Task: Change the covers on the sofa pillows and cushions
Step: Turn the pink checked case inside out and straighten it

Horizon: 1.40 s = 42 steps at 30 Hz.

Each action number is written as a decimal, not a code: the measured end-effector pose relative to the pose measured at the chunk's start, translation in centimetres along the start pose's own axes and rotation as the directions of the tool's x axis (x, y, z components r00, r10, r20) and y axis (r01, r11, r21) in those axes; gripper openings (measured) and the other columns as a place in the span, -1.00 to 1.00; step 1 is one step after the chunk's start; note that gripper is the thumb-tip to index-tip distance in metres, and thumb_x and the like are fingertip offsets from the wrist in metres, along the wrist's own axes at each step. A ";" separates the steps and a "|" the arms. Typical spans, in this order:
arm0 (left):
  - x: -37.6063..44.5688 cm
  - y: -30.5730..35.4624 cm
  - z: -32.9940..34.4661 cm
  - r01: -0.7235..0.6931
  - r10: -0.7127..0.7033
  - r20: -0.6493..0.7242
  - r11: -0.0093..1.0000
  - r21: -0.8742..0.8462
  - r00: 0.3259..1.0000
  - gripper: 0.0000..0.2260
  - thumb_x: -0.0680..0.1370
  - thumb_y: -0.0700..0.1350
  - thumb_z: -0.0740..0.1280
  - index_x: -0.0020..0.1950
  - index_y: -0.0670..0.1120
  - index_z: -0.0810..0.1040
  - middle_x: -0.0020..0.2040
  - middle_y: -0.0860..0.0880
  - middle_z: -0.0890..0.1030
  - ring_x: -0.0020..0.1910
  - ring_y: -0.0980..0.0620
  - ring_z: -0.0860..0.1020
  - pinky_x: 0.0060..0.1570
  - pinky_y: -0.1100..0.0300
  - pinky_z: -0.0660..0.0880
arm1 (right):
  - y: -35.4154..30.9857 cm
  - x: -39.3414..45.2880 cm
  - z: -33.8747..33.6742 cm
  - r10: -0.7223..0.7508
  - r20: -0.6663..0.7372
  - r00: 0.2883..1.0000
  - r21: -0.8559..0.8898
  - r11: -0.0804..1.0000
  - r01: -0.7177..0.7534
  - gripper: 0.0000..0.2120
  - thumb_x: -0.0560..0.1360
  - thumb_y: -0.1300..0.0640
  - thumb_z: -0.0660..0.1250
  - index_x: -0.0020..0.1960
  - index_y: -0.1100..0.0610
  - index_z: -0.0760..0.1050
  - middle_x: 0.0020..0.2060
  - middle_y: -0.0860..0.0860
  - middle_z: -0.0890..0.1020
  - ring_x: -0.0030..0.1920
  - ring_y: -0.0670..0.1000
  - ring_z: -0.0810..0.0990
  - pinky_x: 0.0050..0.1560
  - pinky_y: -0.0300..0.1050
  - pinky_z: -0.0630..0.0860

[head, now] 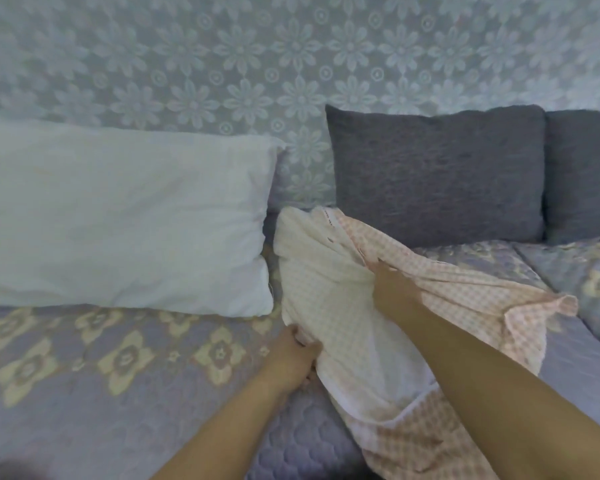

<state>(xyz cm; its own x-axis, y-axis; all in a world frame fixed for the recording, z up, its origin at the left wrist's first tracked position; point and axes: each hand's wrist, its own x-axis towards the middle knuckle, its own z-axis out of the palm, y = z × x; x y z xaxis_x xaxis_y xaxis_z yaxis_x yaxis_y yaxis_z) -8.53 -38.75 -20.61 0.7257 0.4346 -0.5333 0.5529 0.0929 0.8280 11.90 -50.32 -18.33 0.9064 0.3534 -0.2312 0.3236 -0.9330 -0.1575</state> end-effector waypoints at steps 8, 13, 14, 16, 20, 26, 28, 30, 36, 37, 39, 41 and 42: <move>-4.8 4.3 4.9 -0.578 0.196 0.663 0.697 0.425 0.723 -0.74 0.53 -0.19 0.36 0.21 -0.03 0.57 0.01 0.01 0.64 -0.14 0.12 0.57 -0.15 0.31 0.49 | 21.5 1.4 -1.9 0.378 0.105 0.920 -0.346 0.881 -0.323 -0.35 0.44 -0.16 0.07 0.48 0.02 0.39 0.38 0.08 0.49 0.35 0.16 0.47 0.32 0.13 0.44; -4.4 5.2 3.1 -0.623 -0.299 0.743 0.410 0.666 0.598 -0.63 0.67 0.07 0.26 0.43 -0.04 0.48 0.10 -0.07 0.67 0.10 -0.09 0.64 0.04 0.18 0.52 | 18.9 -1.5 -7.1 0.349 -0.054 0.936 -0.448 0.829 -0.335 -0.59 0.58 0.09 0.23 0.41 0.14 0.44 0.38 0.15 0.46 0.38 0.22 0.42 0.34 0.14 0.43; -3.5 5.1 2.4 -0.588 -0.111 0.698 0.457 0.668 0.707 -0.72 0.67 0.04 0.26 0.33 -0.02 0.55 0.11 -0.03 0.67 0.06 -0.02 0.62 -0.01 0.26 0.49 | 16.7 -1.9 -8.2 0.263 -0.124 0.957 -0.413 0.863 -0.291 -0.62 0.57 0.13 0.24 0.38 0.13 0.45 0.37 0.15 0.46 0.37 0.22 0.41 0.32 0.11 0.43; -1.7 4.1 1.0 -0.469 0.189 0.459 0.610 0.638 0.868 -0.86 0.65 -0.04 0.25 0.11 0.10 0.60 -0.04 0.09 0.65 -0.08 0.11 0.58 -0.16 0.35 0.42 | 11.9 -2.5 -8.7 -0.039 -0.176 0.984 -0.241 0.971 -0.005 -0.65 0.58 0.15 0.26 0.36 0.08 0.47 0.32 0.12 0.50 0.32 0.18 0.45 0.26 0.05 0.45; -0.4 1.0 -1.8 -0.361 0.246 0.266 0.709 0.606 0.932 -0.87 0.65 -0.07 0.28 0.13 0.13 0.54 -0.05 0.14 0.58 -0.19 0.28 0.49 -0.23 0.46 0.35 | 3.9 -4.6 -5.6 -0.370 0.383 0.847 0.011 0.918 0.396 -0.40 0.56 -0.21 0.32 0.52 -0.04 0.30 0.41 -0.03 0.44 0.44 0.09 0.36 0.34 -0.03 0.34; 0.9 -0.2 -3.9 -0.441 0.446 0.191 0.568 0.695 0.874 -0.45 0.62 -0.12 0.30 0.59 0.09 0.25 0.45 0.07 0.34 0.22 -0.02 0.54 0.21 0.12 0.47 | 4.6 -4.2 -4.8 -0.196 0.543 0.817 -0.267 0.882 0.389 -0.49 0.54 0.18 0.33 0.46 -0.05 0.38 0.37 0.00 0.48 0.26 0.08 0.51 0.13 -0.10 0.47; 2.2 0.7 -3.6 -0.480 0.460 0.250 0.495 0.724 0.852 -0.38 0.63 -0.07 0.30 0.65 0.11 0.13 0.57 0.05 0.22 0.33 -0.04 0.48 0.31 0.07 0.44 | 5.5 -4.9 -6.1 -0.211 0.541 0.814 -0.272 0.872 0.408 -0.54 0.54 0.32 0.21 0.37 0.00 0.50 0.30 0.02 0.54 0.18 0.09 0.56 0.14 -0.04 0.54; 3.5 1.6 -2.6 -0.505 0.421 0.325 0.441 0.742 0.847 -0.45 0.64 -0.03 0.29 0.62 0.12 0.23 0.53 0.01 0.32 0.29 -0.04 0.52 0.29 0.10 0.44 | 6.8 -5.6 -7.8 -0.220 0.510 0.831 -0.245 0.889 0.386 -0.57 0.53 0.37 0.15 0.23 0.03 0.60 0.16 -0.02 0.60 0.06 0.07 0.58 0.06 -0.05 0.56; -1.8 6.1 4.8 -0.650 0.424 0.506 0.337 0.682 0.751 -0.79 0.68 -0.02 0.20 -0.02 0.03 0.61 -0.04 0.01 0.68 -0.03 -0.04 0.62 -0.15 0.10 0.45 | 12.0 -5.4 -10.6 0.124 -0.012 0.992 -0.426 0.897 -0.117 -0.88 0.55 0.26 0.18 -0.02 0.11 0.47 -0.13 0.02 0.53 -0.10 0.09 0.55 -0.09 -0.06 0.50; -3.7 7.0 6.0 -0.688 0.449 0.536 0.311 0.656 0.715 -0.78 0.68 0.00 0.19 0.02 0.04 0.63 -0.03 0.05 0.68 -0.03 -0.02 0.61 -0.14 0.09 0.48 | 12.1 -5.6 -10.3 0.156 -0.036 0.987 -0.418 0.895 -0.156 -0.91 0.54 0.27 0.18 -0.05 0.12 0.43 -0.12 0.04 0.53 -0.08 0.11 0.56 -0.10 -0.06 0.47; -6.6 8.6 6.9 -0.725 0.497 0.551 0.282 0.628 0.670 -0.76 0.67 0.07 0.18 0.05 0.06 0.64 -0.05 0.07 0.67 -0.08 0.02 0.59 -0.13 0.04 0.53 | 12.0 -5.5 -9.7 0.160 -0.032 0.987 -0.354 0.921 -0.161 -0.93 0.55 0.26 0.20 -0.02 0.14 0.44 0.00 0.10 0.58 0.00 0.14 0.58 -0.09 -0.05 0.46; -8.1 10.2 4.9 -0.702 0.425 0.563 0.353 0.618 0.709 -0.76 0.67 0.08 0.21 0.07 0.06 0.65 -0.09 0.09 0.68 -0.13 0.06 0.61 -0.12 0.03 0.56 | 11.3 -5.3 -9.7 0.102 -0.062 0.993 -0.240 0.964 -0.115 -0.87 0.56 0.24 0.20 0.06 0.15 0.49 0.02 0.12 0.58 -0.03 0.14 0.55 -0.10 -0.05 0.47; -8.3 10.8 3.1 -0.686 0.327 0.610 0.452 0.570 0.722 -0.79 0.67 0.04 0.23 0.09 0.05 0.66 -0.11 0.10 0.70 -0.18 0.11 0.62 -0.14 0.09 0.57 | 10.6 -5.4 -10.1 0.063 -0.099 0.993 -0.149 0.986 -0.078 -0.86 0.56 0.24 0.20 0.07 0.13 0.49 -0.01 0.12 0.58 -0.07 0.12 0.52 -0.14 -0.05 0.45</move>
<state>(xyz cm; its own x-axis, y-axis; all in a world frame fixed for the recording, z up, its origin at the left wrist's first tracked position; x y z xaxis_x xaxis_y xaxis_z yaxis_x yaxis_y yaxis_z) -7.34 -44.16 -7.75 0.9544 -0.2021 -0.2196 -0.0148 -0.7669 0.6415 13.18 -62.76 -9.06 0.9476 0.2852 -0.1440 0.2891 -0.9573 0.0059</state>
